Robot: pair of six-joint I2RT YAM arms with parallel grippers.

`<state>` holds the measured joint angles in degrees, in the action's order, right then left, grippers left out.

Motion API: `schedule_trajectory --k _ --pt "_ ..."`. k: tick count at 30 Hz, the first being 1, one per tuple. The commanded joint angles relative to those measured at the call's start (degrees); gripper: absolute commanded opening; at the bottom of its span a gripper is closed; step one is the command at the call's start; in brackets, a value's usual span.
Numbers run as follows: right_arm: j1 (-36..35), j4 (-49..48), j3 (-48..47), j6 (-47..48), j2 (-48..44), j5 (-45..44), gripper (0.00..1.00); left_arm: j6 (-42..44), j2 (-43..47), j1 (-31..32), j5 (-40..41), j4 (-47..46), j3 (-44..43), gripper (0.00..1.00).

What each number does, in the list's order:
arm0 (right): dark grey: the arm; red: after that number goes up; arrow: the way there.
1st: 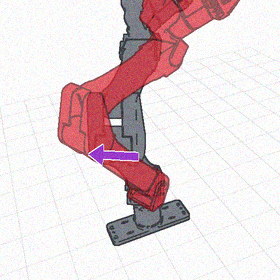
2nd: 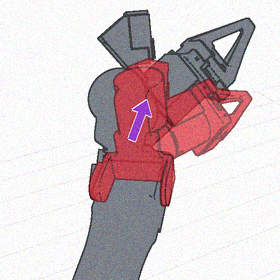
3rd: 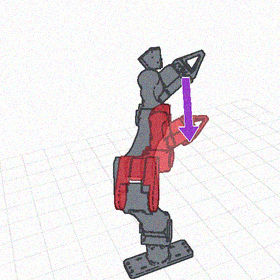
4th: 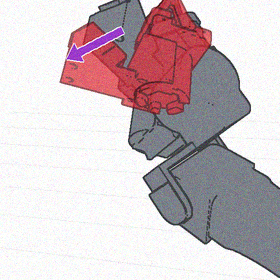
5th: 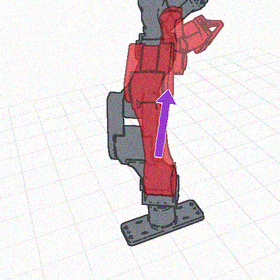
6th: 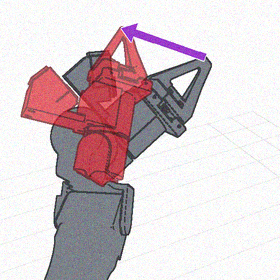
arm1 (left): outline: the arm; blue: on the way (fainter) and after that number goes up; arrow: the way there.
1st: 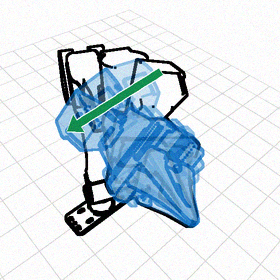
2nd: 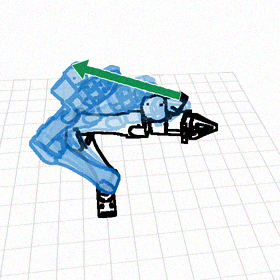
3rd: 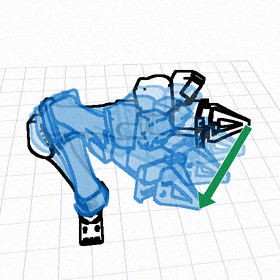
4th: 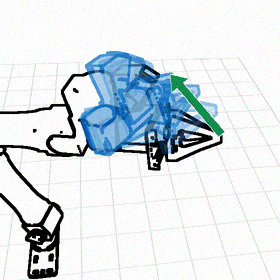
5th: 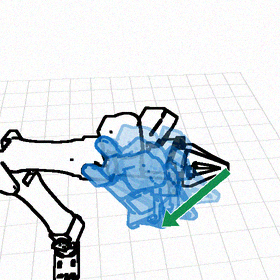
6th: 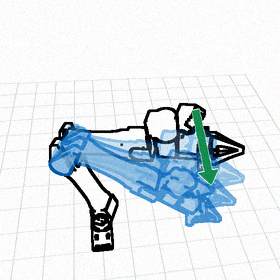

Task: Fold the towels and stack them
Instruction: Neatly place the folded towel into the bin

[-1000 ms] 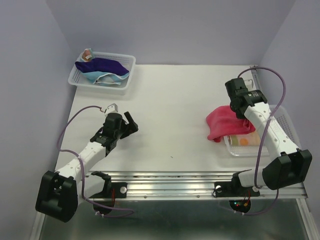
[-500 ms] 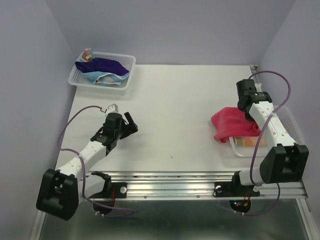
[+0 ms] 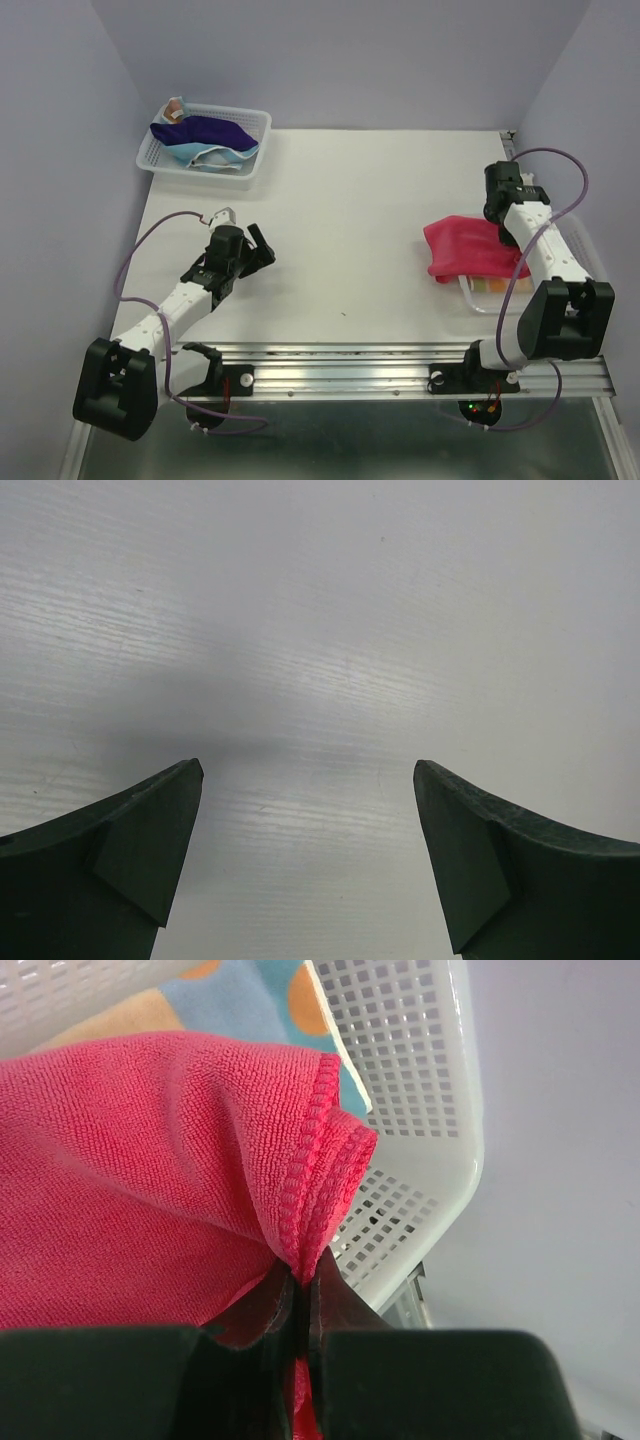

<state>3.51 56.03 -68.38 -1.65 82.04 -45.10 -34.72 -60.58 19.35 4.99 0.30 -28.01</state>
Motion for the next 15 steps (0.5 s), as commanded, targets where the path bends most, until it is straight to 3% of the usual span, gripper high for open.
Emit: schedule_trajectory --k 1,15 --pt "1.6 -2.9 1.1 1.0 -0.8 -3.2 0.01 1.1 1.2 -0.5 0.6 -1.1 -0.6 0.99" --pt "6.6 -6.4 -0.4 4.7 0.8 -4.6 0.01 0.9 0.5 -0.8 0.1 -1.6 -0.6 0.99"
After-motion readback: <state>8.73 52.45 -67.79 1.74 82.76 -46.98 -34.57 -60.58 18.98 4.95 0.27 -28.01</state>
